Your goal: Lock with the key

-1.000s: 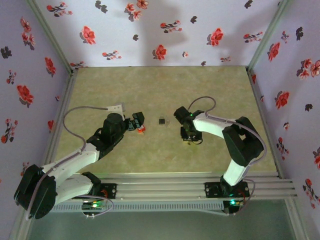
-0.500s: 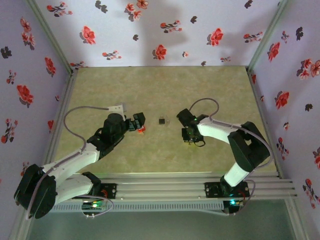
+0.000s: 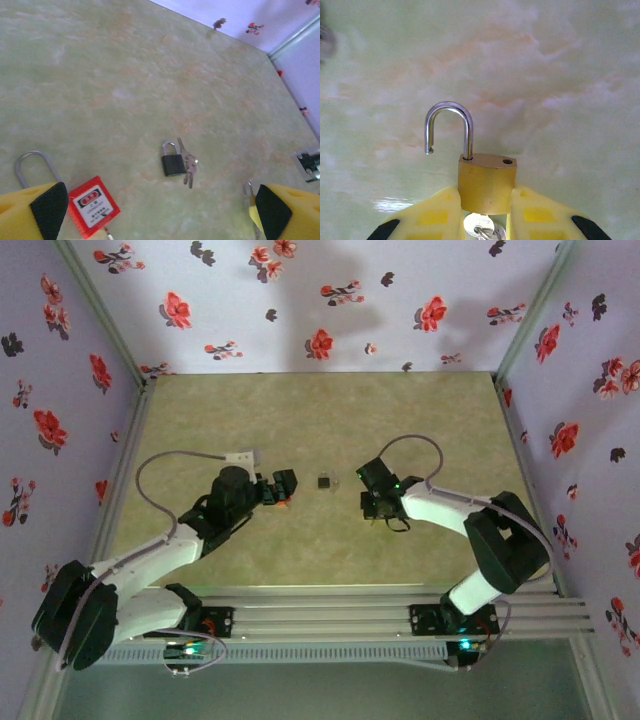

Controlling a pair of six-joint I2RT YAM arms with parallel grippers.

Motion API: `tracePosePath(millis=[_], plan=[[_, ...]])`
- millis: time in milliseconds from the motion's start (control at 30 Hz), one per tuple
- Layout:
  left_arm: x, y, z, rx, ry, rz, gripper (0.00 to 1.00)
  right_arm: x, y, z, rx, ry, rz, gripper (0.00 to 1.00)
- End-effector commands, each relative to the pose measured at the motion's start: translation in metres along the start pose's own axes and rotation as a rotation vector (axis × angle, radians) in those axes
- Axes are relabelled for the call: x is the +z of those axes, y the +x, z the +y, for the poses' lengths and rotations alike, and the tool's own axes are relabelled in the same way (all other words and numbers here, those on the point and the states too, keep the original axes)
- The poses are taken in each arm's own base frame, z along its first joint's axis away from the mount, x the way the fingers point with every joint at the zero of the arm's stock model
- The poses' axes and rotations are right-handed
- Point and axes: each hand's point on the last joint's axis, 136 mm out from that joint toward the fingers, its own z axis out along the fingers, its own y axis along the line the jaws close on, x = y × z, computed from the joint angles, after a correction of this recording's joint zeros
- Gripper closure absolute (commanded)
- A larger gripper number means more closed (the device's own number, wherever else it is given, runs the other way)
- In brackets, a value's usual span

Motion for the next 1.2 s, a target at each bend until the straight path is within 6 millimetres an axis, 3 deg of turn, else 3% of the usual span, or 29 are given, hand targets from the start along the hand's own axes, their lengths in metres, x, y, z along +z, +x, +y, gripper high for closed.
tracePosePath(millis=[0,600,1167], plan=[[0.002,-0.007,-0.028,-0.01,0.109,-0.007,0.0,-0.011,-0.013,0.018,-0.045,-0.071,-0.075,0.81],[0.023,0.016,-0.045,-0.057,0.193,0.115,0.02,-0.036,-0.004,0.072,-0.169,-0.29,-0.115,0.82],[0.04,0.043,-0.074,-0.128,0.347,0.247,0.16,-0.056,0.001,0.111,-0.22,-0.412,-0.137,0.82]])
